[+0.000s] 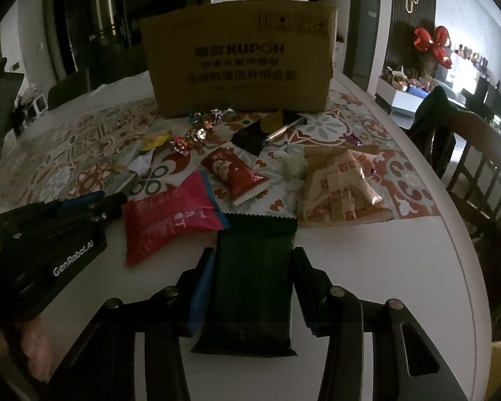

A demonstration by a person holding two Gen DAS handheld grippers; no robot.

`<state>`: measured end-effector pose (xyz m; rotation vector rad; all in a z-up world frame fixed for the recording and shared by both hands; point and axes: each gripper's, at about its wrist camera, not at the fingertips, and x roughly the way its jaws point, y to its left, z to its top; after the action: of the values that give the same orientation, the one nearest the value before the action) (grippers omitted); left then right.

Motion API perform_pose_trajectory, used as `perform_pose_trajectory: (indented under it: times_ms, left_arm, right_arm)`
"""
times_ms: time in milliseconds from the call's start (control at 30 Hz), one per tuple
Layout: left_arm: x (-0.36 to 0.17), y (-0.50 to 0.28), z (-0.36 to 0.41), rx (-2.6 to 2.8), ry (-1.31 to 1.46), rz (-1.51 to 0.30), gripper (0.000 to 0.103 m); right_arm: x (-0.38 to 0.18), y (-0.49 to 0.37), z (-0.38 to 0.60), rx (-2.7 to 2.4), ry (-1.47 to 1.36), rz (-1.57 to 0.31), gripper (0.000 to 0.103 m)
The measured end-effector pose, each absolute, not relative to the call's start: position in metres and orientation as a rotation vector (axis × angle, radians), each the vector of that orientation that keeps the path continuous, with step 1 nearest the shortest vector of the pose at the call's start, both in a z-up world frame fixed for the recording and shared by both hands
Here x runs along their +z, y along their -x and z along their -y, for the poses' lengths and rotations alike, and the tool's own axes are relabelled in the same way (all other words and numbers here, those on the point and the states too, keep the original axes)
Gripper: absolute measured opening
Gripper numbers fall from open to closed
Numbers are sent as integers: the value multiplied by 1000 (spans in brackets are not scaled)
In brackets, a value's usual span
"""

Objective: Organize snacks
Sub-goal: 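Grasp the white tube snack with the left tool while the right tool grasps the dark green packet, then lift the white tube with the left tool while the right tool carries the green packet over the box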

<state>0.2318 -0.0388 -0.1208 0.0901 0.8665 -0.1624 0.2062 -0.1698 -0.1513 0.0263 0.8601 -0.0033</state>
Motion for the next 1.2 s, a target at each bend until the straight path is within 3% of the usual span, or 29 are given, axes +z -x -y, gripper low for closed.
perform_pose_trajectory:
  times_ms: [700,1200]
  left_arm:
    - [-50,-173,34,-135,-70,-686,22]
    - [0,-196,50,-195,-89,-599,22]
  right_arm:
    - [-87,-174,171,72,-31,-669,47]
    - [-41,-209,201,98,-128,-592,46]
